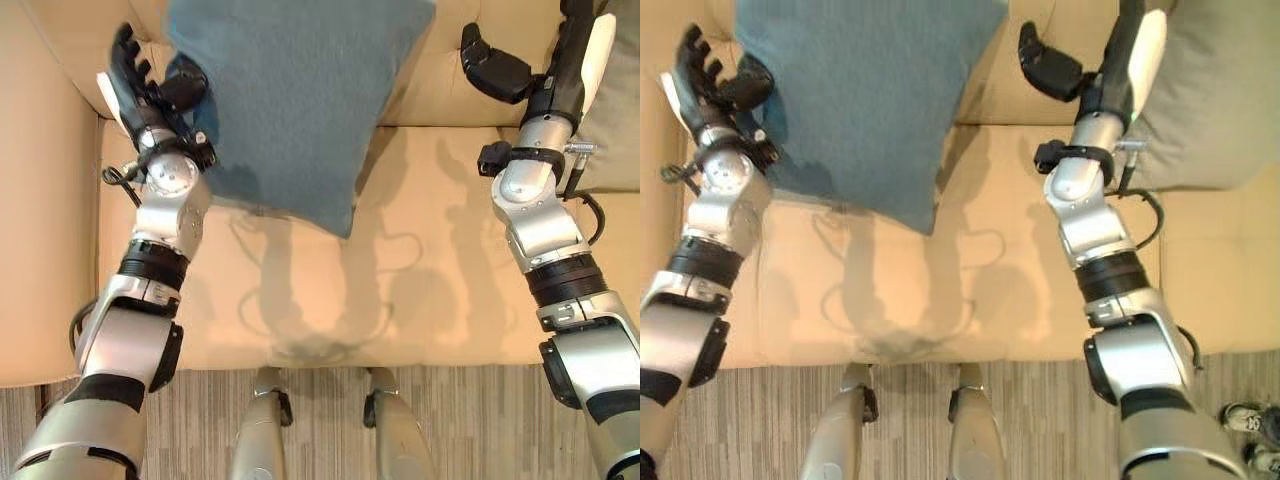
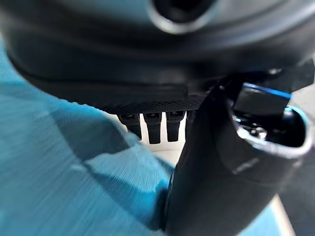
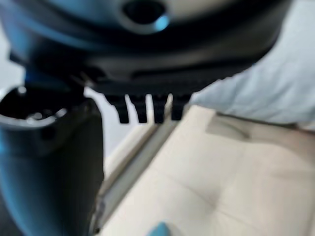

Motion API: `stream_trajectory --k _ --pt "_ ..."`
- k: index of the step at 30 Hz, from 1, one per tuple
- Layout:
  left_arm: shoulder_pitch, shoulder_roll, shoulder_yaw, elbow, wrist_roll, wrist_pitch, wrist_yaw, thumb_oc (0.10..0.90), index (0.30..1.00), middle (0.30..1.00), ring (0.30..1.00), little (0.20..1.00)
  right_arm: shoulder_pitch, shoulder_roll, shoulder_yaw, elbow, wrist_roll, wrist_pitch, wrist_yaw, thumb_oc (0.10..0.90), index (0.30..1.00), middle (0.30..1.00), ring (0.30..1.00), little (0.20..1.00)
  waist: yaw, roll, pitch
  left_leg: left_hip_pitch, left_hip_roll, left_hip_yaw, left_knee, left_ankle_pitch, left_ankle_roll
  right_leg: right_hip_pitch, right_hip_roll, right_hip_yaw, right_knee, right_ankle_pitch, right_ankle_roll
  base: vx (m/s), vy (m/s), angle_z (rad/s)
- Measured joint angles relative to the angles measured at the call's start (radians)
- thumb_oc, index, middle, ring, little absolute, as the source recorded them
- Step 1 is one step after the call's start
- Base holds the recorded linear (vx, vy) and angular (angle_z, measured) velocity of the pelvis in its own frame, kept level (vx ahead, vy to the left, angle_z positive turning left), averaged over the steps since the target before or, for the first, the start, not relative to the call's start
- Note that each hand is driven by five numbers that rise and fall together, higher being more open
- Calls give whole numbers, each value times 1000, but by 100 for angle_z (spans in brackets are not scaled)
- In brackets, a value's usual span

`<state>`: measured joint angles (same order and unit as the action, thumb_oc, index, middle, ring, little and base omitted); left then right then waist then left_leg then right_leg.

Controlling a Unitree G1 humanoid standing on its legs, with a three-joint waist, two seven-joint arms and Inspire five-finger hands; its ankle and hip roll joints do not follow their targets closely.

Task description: Pick up all the scattered cushions and arrange them neatly on the sofa.

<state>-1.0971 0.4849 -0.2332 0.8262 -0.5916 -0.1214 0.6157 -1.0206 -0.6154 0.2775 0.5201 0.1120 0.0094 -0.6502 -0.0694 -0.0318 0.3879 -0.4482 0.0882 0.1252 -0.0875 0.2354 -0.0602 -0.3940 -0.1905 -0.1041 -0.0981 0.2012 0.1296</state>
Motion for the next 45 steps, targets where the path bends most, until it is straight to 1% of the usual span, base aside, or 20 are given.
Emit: stream_trajectory --k 4,6,8,12,17,21,22,24,27,29,30,31,32,33,36,38,40,41,43,45 --pt "-12 -23 14 170 56 18 -17 800 900 900 900 900 33 -1 -1 -50 36 0 14 800 900 900 900 900 -6 0 0 -27 3 0 0 10 -4 -27 4 -1 0 10 8 -12 -1 -1" --pt "-15 -23 62 263 93 50 -10 800 900 900 900 900 123 -1 -9 -188 46 -22 18 800 900 900 900 900 -13 0 1 -34 8 -4 0 10 -4 -34 8 -4 0 10 8 0 0 0" --pt "-19 -7 59 290 145 67 -7 800 900 900 900 900 172 -1 -14 -228 52 -43 25 800 900 900 900 900 -14 0 1 -34 12 -9 0 10 -4 -32 12 -7 0 10 8 0 0 0" --pt "-39 26 93 313 192 86 8 800 900 900 900 900 233 1 -35 -269 68 -67 37 800 900 900 900 900 -19 -3 2 -30 19 -10 0 10 -4 -27 16 -8 1 10 8 0 0 0" --pt "-39 50 141 310 163 99 33 800 900 900 900 900 368 10 -141 -331 72 -104 36 800 900 900 900 900 -33 -7 4 -17 18 -10 0 7 -6 -13 19 -17 0 10 8 0 0 0" --pt "17 51 204 190 102 95 34 800 900 900 900 900 435 24 -197 -338 72 -109 41 800 900 900 900 900 -39 -12 7 -14 18 -11 0 1 -6 -8 19 -17 0 8 6 31 -6 0" --pt "84 50 239 69 73 83 36 800 900 900 900 900 461 43 -221 -340 72 -109 46 800 900 900 900 900 -40 -18 10 -6 18 -10 0 1 -6 -2 19 -16 0 7 4 33 -7 -3" --pt "174 47 257 -40 56 24 36 800 900 900 900 900 498 67 -246 -340 72 -109 52 800 900 900 900 900 -39 -21 9 6 18 -8 0 1 -6 7 19 -12 0 5 5 30 -5 -5" --pt "220 41 285 -71 30 5 65 800 900 900 900 900 532 85 -269 -344 74 -109 61 800 900 900 900 900 -42 -21 9 14 18 -6 0 -3 -4 13 19 -5 0 1 7 41 -1 -3" --pt "341 -27 367 -238 3 -37 73 800 900 900 900 900 591 115 -311 -390 74 -110 68 800 900 900 900 900 -39 -21 9 28 17 -1 0 -6 -6 23 18 -3 0 1 7 76 -5 -4" --pt "457 -99 390 -335 -16 -70 77 800 900 900 900 900 643 132 -330 -395 74 -108 73 800 900 900 900 900 -35 -21 9 54 16 2 0 -9 -6 49 16 -2 0 -4 7 133 -21 -4" --pt "503 -130 389 -361 -26 -74 73 800 900 900 900 900 669 137 -335 -395 73 -108 83 800 900 900 900 900 -29 -21 9 66 16 2 0 -18 -11 60 16 -3 0 -12 7 140 -21 -2" --pt "655 -208 399 -485 -34 -99 40 800 900 900 900 900 729 182 -373 -404 70 -111 116 800 900 900 900 900 -24 -22 9 106 16 3 0 -30 -12 100 16 -3 0 -23 8 61 -33 -2" --pt "748 -258 362 -485 -40 -107 29 800 900 900 900 900 776 199 -384 -391 77 -95 115 800 900 900 900 900 -15 -22 5 146 16 2 0 -32 -10 136 15 -2 0 -23 8 19 -24 -5" --pt "911 -321 348 -423 -51 -78 -11 800 900 900 900 900 834 212 -386 -320 81 -89 151 800 900 900 900 900 -6 -27 -35 188 18 1 0 -61 -20 175 16 -3 0 -56 9 36 -39 -5" --pt "1002 -328 346 -342 -34 -52 -51 800 900 900 900 900 867 226 -406 -265 88 -88 176 800 900 900 900 900 -2 -27 -37 221 18 1 1 -64 -19 210 15 -5 0 -64 9 45 -81 1" --pt "1094 -329 368 -289 -26 -35 -83 800 900 900 900 900 905 299 -472 -248 130 -88 203 800 900 900 900 900 -1 -27 -40 263 20 2 2 -77 -22 251 16 -6 1 -79 10 31 -106 -2" --pt "1119 -346 413 -209 -32 -31 -93 800 900 900 900 900 949 326 -491 -249 154 -88 215 800 900 900 900 900 1 -19 -45 301 22 2 10 -91 -22 295 16 -6 1 -89 10 -22 -151 8" --pt "1160 -336 414 -98 -28 -23 -104 800 900 900 900 900 1021 327 -489 -239 157 -87 242 800 900 900 900 900 3 0 -91 320 28 -5 16 -106 -26 321 15 -13 5 -106 16 -12 -159 10" --pt "1220 -331 403 -83 26 -10 -118 800 900 900 900 900 1085 326 -491 -252 156 -88 274 800 900 900 900 900 -3 17 -112 354 31 -19 15 -110 -23 348 16 -29 38 -134 15 -42 -214 19"
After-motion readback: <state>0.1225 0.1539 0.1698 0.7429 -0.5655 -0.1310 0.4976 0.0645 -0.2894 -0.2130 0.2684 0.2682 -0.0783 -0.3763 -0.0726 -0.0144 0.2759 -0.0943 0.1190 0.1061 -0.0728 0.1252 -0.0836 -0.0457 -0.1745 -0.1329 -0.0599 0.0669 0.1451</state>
